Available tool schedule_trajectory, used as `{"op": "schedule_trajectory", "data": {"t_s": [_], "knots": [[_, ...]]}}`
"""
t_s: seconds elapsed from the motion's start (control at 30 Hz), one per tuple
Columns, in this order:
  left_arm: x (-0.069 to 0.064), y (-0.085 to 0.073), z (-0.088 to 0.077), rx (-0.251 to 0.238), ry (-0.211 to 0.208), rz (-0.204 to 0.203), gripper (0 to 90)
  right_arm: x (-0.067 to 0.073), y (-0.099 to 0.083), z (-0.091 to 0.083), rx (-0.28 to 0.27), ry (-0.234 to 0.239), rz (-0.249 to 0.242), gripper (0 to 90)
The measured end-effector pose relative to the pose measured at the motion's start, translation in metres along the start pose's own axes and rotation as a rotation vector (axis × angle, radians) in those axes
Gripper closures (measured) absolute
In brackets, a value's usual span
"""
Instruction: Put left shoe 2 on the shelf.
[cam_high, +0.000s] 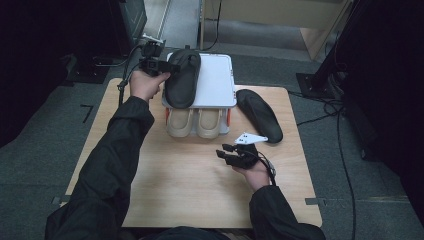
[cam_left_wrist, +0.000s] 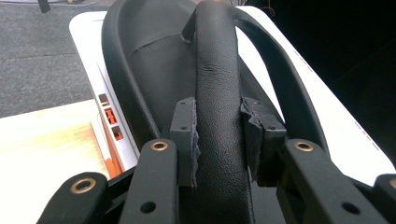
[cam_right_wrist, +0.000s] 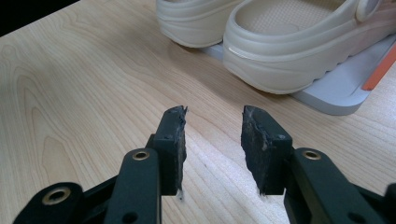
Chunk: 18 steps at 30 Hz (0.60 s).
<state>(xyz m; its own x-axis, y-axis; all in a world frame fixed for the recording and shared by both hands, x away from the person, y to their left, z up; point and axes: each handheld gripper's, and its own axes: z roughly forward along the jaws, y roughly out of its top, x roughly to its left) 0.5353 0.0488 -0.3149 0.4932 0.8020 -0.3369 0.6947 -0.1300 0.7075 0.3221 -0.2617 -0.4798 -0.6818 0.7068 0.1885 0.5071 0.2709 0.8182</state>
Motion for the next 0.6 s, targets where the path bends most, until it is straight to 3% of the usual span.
{"op": "schedule_trajectory", "data": {"t_s": [0.33, 0.47, 0.6], "knots": [[0.002, -0.001, 0.004, 0.014, -0.004, 0.003, 65.9, -0.003, 0.001, -0.002, -0.007, -0.005, 0.009, 59.2], [0.003, 0.0, -0.005, -0.009, 0.005, 0.013, 59.0, -0.006, 0.002, -0.005, -0.013, -0.01, 0.023, 57.3], [0.007, 0.0, -0.019, -0.001, 0.016, 0.041, 58.6, -0.012, 0.003, -0.009, -0.023, -0.022, 0.033, 57.4]]}}
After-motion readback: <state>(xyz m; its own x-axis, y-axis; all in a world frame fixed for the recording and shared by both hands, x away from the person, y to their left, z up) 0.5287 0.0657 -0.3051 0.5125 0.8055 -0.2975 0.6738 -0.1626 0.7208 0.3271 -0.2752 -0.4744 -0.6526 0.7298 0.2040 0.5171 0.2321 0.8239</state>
